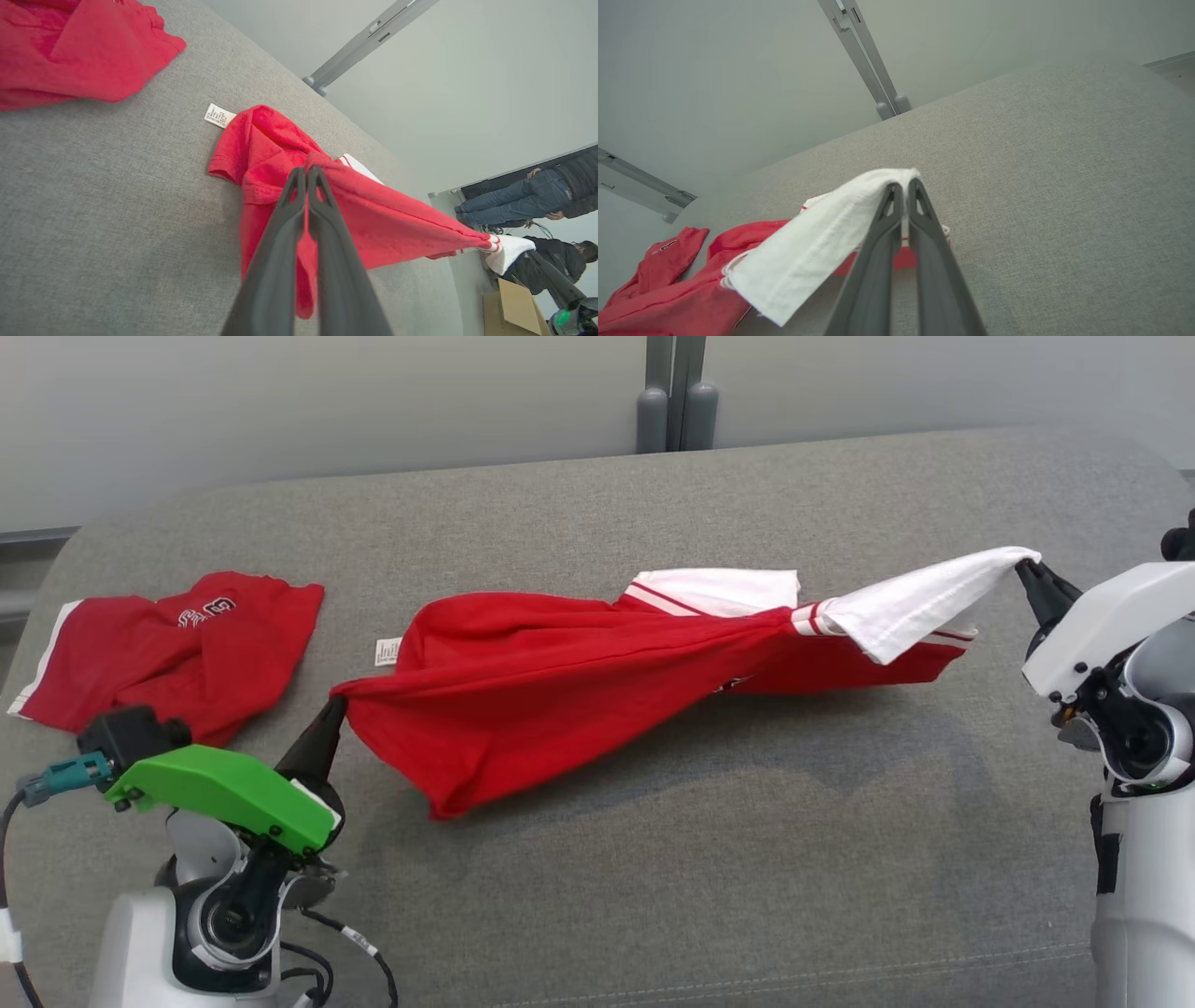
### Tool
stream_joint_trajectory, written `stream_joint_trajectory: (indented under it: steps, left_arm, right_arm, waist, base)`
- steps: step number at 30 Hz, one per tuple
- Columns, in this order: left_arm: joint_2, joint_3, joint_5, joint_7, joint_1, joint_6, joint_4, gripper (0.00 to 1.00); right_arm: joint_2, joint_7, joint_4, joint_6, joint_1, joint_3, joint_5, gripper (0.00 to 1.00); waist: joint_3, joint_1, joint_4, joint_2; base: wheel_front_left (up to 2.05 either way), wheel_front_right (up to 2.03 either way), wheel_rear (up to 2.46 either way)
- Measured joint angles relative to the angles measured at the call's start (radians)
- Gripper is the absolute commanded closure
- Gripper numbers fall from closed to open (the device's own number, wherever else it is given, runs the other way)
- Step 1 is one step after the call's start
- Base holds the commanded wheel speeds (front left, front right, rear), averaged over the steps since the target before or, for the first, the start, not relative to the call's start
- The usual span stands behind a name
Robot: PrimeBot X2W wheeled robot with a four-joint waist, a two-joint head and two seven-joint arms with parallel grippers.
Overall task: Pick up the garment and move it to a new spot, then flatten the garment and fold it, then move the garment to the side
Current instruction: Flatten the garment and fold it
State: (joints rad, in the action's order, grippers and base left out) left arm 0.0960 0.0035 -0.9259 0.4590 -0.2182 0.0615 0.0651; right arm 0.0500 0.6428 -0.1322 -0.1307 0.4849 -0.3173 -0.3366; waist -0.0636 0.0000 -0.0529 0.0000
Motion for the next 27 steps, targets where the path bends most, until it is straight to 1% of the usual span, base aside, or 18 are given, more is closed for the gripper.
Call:
stream_joint_trajectory:
  steps: [3,6,10,14,17,21,24,25,26,27]
  left_arm:
    - [-0.015,0.007,-0.061,0.043,-0.019,0.024,0.000,1.00]
    - [-0.021,0.017,-0.109,0.077,-0.103,0.051,0.018,1.00]
    - [-0.029,0.032,-0.159,0.099,-0.278,0.098,0.061,1.00]
    - [-0.018,0.045,-0.161,0.106,-0.500,0.130,0.108,1.00]
    - [-0.004,0.051,-0.161,0.109,-0.673,0.148,0.138,1.00]
    - [0.015,0.063,-0.159,0.094,-0.885,0.162,0.172,1.00]
    - [0.026,0.064,-0.144,0.065,-1.024,0.154,0.205,1.00]
    - [0.026,0.064,-0.144,0.065,-1.024,0.154,0.205,1.00]
    - [0.032,0.073,-0.142,0.037,-1.100,0.137,0.228,1.00]
    - [0.034,0.086,-0.144,0.021,-1.137,0.128,0.238,1.00]
  right_arm:
    - [0.000,0.038,-0.031,0.000,0.033,0.015,-0.050,1.00]
    - [-0.001,0.050,-0.089,0.000,0.092,0.046,-0.101,1.00]
    - [-0.001,0.040,-0.192,0.000,0.233,0.085,-0.191,1.00]
    - [-0.001,-0.013,-0.300,0.000,0.428,0.097,-0.205,1.00]
    - [0.000,-0.072,-0.385,0.000,0.594,0.095,-0.196,1.00]
    - [-0.001,-0.193,-0.507,0.000,0.817,0.051,-0.125,1.00]
    - [0.000,-0.311,-0.586,0.000,0.965,0.005,-0.053,1.00]
    - [0.000,-0.311,-0.586,0.000,0.965,0.005,-0.053,1.00]
    - [0.000,-0.398,-0.631,0.000,1.045,-0.026,0.001,1.00]
    - [0.000,-0.440,-0.647,0.000,1.077,-0.035,0.040,1.00]
  waist:
    - [-0.026,0.0000,-0.002,0.0000]
    - [-0.062,0.0000,-0.005,0.0000]
    - [-0.125,0.0000,-0.011,0.0000]
    - [-0.196,0.0000,-0.021,0.0000]
    - [-0.252,0.0001,-0.030,0.0000]
    - [-0.329,0.0001,-0.045,0.0000]
    - [-0.383,0.0002,-0.058,0.0000]
    - [-0.383,0.0002,-0.058,0.0000]
    - [-0.414,0.0002,-0.068,0.0000]
    - [-0.428,0.0002,-0.073,0.0000]
  base:
    - [0.00,0.00,0.00]
    - [0.00,0.00,0.00]
    - [0.00,0.00,0.00]
    - [0.00,0.00,0.00]
    - [0.00,0.00,0.00]
    - [0.00,0.00,0.00]
    - [0.00,0.00,0.00]
    - [0.00,0.00,0.00]
    - [0.00,0.00,0.00]
    - [0.00,0.00,0.00]
